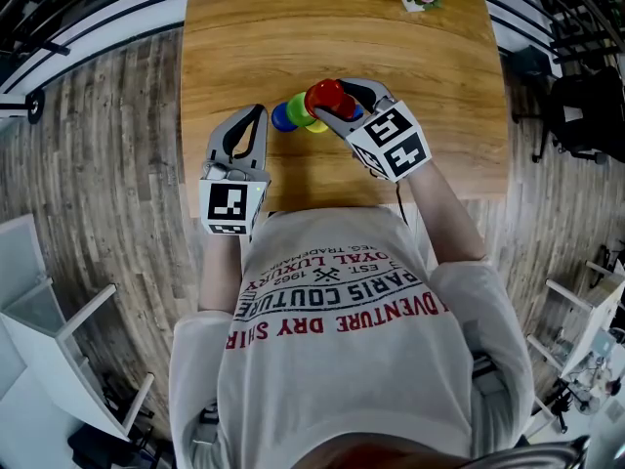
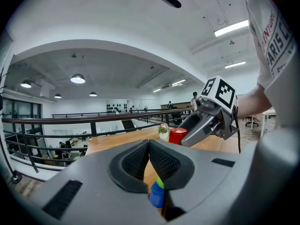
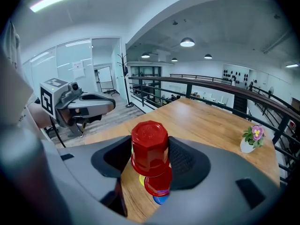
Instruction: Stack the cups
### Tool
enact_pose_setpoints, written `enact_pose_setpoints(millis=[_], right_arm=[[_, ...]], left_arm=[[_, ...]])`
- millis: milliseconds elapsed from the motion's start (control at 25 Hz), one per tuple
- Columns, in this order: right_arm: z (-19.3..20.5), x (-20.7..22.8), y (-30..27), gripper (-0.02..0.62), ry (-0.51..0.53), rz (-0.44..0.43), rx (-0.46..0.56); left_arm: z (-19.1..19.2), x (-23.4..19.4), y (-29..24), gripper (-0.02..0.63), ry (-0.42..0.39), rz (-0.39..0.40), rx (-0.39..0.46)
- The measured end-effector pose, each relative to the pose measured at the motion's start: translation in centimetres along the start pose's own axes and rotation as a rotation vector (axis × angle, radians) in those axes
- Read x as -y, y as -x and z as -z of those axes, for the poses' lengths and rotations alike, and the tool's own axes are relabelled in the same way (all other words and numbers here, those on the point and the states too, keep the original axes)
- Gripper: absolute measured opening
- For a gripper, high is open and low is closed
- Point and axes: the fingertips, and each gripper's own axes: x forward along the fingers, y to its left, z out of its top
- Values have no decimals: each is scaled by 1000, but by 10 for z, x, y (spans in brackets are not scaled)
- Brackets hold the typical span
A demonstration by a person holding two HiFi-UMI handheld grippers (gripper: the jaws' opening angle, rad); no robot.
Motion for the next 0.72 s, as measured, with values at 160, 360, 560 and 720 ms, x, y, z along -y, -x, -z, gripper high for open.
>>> enact_pose_setpoints(millis=[160, 360, 560, 720], right_arm=[[-1, -2, 1, 305, -22, -13, 15], [-11, 5, 18, 316, -74, 25, 127], [-39, 18, 62, 314, -114, 89, 398], [-37, 30, 85, 252, -106, 183, 471]], left_arm=[[0, -1, 0, 17, 14, 2, 9], [-8, 1, -4, 17, 23, 14, 34], [-21, 4, -11, 17, -27, 38, 50], [-34, -4, -14, 17, -55, 28, 71]])
